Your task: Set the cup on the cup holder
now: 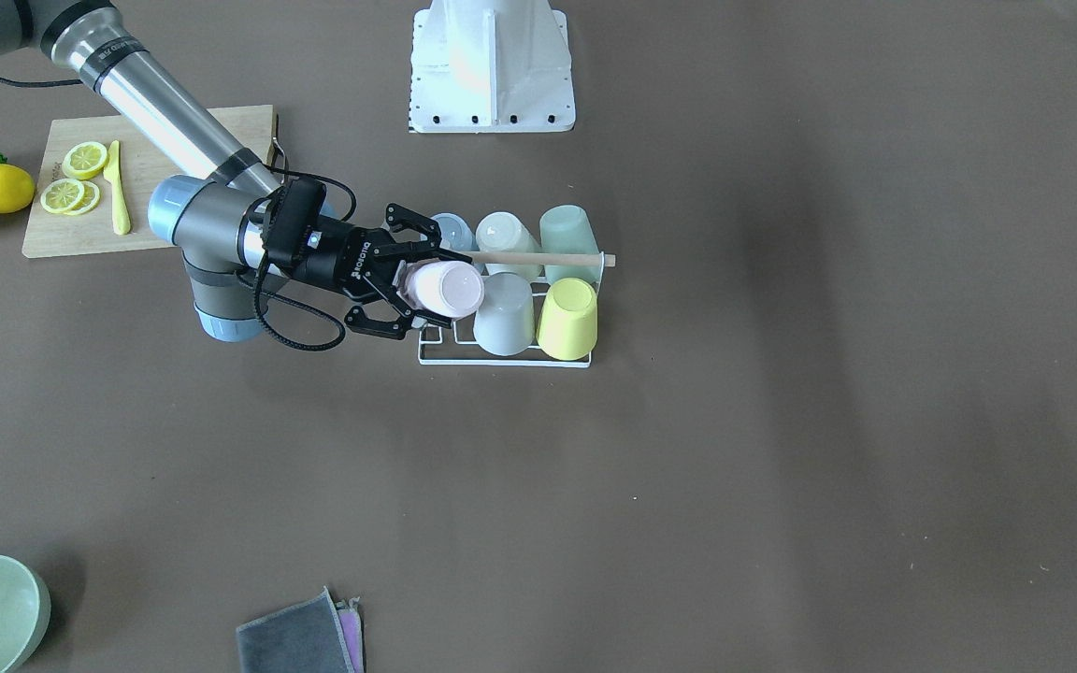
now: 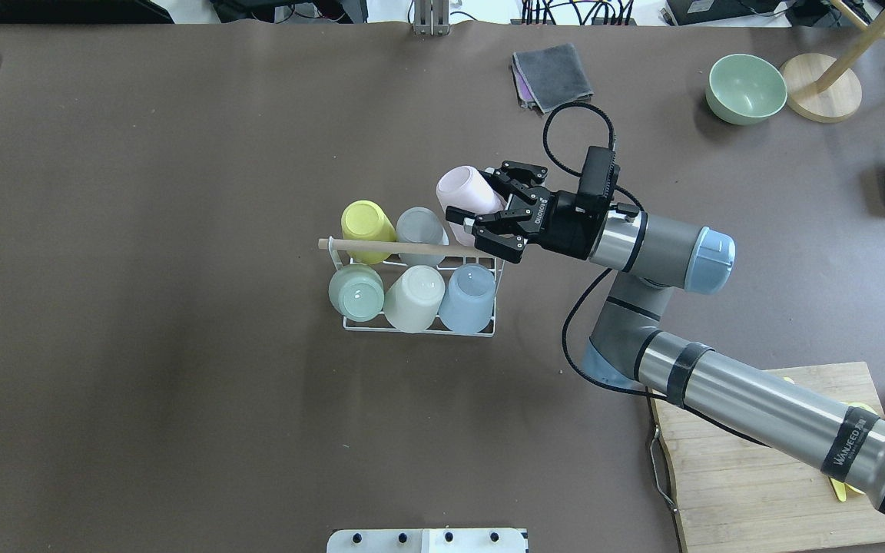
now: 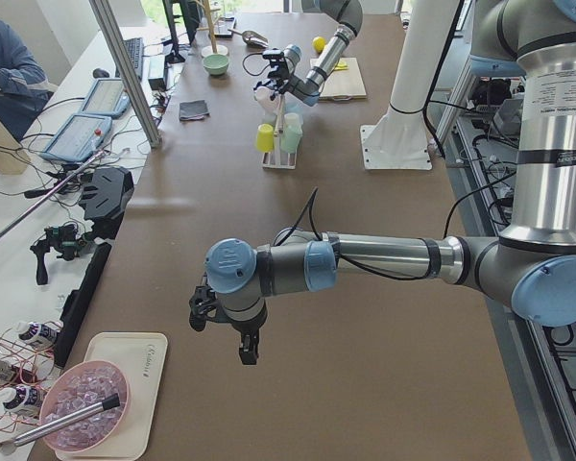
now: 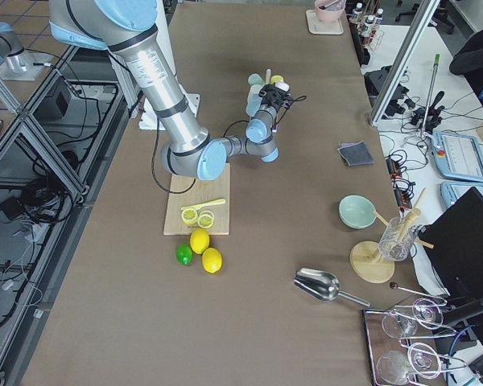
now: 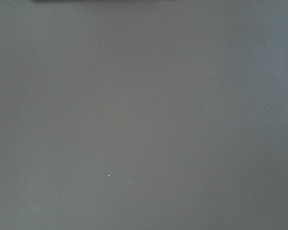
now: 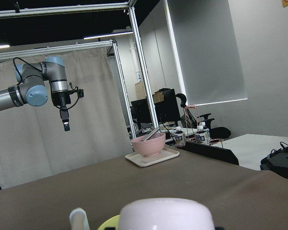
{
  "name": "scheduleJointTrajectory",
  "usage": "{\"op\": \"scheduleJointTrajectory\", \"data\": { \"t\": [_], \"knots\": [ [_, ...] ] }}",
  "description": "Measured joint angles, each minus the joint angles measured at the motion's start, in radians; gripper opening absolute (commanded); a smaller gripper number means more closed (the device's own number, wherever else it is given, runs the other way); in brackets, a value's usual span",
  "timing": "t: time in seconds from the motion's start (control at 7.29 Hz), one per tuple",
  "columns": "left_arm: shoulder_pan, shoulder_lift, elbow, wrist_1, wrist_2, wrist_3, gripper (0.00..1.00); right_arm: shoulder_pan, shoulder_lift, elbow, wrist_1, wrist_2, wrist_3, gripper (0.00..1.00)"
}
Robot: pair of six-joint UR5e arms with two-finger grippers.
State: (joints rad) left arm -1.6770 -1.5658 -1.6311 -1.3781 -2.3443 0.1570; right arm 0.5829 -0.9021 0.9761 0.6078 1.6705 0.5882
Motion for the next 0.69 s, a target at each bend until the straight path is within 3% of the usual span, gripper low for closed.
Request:
{"op": "scheduleJointTrajectory", "data": {
  "t": [0.41,0.55,0.69],
  "knots": [
    [-0.002,-0.001,0.0,0.001,0.0,-0.001,0.98,-0.001,-0.007,0.012,0.001,-0.001,0.001,0.0],
    [-0.006,-0.002,0.0,0.001,0.0,-0.001,0.98,-0.001,-0.007,0.013,0.001,-0.002,0.002,0.26],
    [-0.011,-0.002,-0.001,0.001,0.0,-0.001,0.98,-0.001,-0.008,0.013,0.003,-0.003,0.002,0.3]
  ]
}}
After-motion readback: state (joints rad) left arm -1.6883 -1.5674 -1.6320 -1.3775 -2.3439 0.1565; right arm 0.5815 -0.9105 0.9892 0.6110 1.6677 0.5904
